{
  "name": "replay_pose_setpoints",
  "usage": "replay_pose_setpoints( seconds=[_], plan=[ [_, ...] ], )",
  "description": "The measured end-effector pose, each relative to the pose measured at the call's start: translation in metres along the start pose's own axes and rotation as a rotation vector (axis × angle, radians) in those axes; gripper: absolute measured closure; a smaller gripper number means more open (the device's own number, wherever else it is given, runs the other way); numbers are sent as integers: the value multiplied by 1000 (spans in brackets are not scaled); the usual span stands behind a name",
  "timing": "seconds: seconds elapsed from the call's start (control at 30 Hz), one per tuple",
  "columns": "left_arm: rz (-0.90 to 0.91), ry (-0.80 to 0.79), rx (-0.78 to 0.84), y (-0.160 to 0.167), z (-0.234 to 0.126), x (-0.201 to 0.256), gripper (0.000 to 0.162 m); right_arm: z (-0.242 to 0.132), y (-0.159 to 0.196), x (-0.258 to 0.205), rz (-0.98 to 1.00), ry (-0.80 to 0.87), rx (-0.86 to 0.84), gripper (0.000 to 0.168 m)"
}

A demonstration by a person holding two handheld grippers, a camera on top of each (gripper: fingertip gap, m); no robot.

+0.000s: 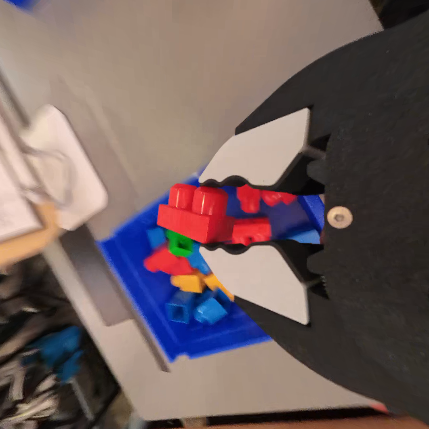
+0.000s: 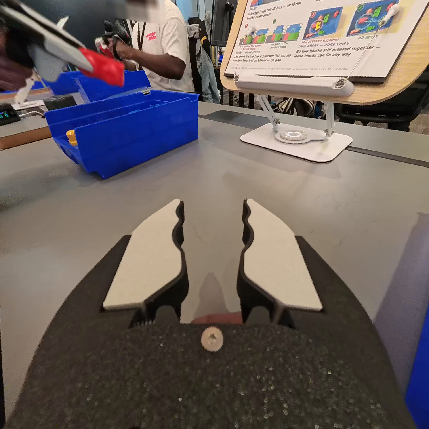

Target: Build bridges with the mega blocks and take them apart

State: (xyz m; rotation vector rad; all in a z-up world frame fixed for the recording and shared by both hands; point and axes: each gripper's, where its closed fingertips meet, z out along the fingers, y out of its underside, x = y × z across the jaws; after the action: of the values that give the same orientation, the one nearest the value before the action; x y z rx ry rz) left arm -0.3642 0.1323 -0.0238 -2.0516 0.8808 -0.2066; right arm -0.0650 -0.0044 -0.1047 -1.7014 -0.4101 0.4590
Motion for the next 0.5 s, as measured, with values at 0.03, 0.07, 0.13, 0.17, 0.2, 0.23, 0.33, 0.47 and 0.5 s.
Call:
replay_pose_setpoints(
  seconds=[0.03, 0.07, 0.13, 0.17, 0.2, 0.23, 0.33, 0.47, 0.5],
  plan=[
    [-11, 46, 73, -20, -5, 20, 117, 0, -1, 0, 0, 1, 4, 120],
    [-27, 95, 137, -37, -5, 43, 117, -1, -1, 1, -1, 4, 9, 120],
    [-49, 180, 206, -60, 12, 93, 117, -2, -2, 2, -5, 11, 16, 120],
    [-39, 203, 199, -64, 29, 116, 117, -2, -3, 2, -6, 13, 17, 120],
    [-14, 210, 179, -64, 49, 137, 117, -2, -3, 3, -7, 14, 19, 120],
    [18, 225, 149, -61, 71, 158, 117, -2, -3, 3, -8, 14, 20, 120],
    [42, 286, 83, -48, 130, 205, 117, -3, -3, 3, -15, 21, 22, 121],
    [-33, 254, 21, -28, 182, 221, 117, -5, -3, 3, -22, 26, 21, 121],
    [-41, 247, 1, -23, 188, 223, 117, -5, -2, 3, -22, 28, 19, 121]
  ],
)
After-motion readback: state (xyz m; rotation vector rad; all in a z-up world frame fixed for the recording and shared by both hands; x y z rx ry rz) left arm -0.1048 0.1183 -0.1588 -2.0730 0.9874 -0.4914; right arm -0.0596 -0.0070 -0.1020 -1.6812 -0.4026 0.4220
